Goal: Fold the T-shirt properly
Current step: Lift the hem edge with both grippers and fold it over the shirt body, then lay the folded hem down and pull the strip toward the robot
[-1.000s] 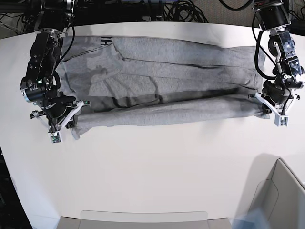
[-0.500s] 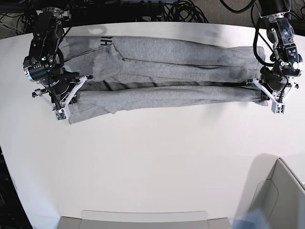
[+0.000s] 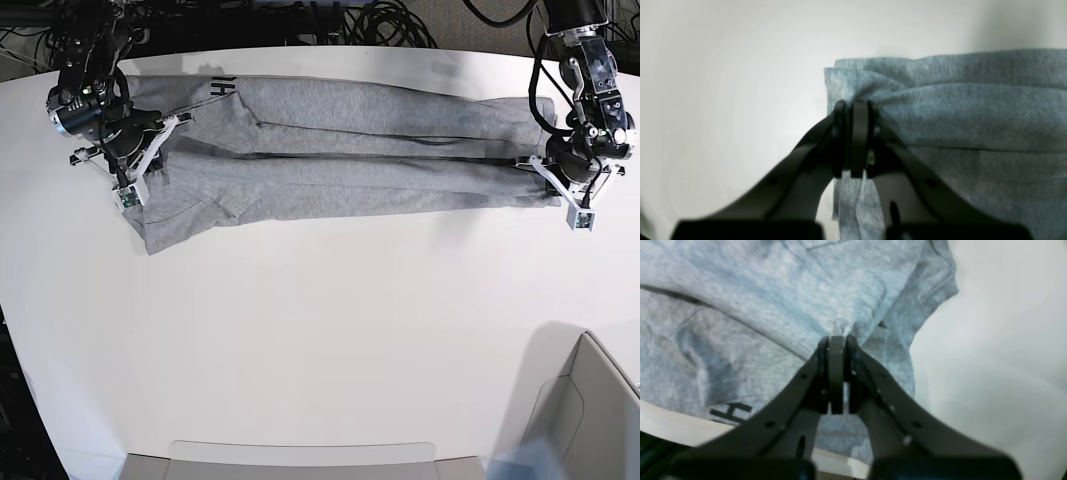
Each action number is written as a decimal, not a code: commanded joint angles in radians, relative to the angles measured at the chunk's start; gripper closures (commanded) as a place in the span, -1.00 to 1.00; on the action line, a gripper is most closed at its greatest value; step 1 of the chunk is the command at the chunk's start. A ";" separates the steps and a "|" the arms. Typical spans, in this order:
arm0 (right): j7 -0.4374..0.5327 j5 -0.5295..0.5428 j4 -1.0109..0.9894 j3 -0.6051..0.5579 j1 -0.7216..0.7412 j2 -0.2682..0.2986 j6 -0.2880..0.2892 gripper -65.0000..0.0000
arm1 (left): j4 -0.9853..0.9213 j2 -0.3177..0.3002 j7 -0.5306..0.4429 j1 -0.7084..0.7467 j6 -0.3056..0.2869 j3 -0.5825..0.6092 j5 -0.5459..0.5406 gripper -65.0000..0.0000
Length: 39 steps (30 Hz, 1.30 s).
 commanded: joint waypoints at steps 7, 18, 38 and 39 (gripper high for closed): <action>0.010 0.003 0.025 0.007 -0.021 0.011 0.009 1.00 | 0.018 -0.018 -0.008 0.007 0.003 -0.010 0.005 1.00; 0.009 0.261 0.025 0.089 -0.092 0.048 0.001 1.00 | 0.018 -0.019 0.053 0.007 0.001 -0.010 0.005 1.00; -0.049 0.378 0.021 0.165 -0.130 0.108 0.001 1.00 | 0.069 -0.023 0.125 0.009 0.001 -0.004 0.012 1.00; -0.049 0.376 0.021 0.165 -0.135 0.108 0.001 1.00 | 0.057 -0.023 0.124 0.010 0.001 -0.002 0.009 1.00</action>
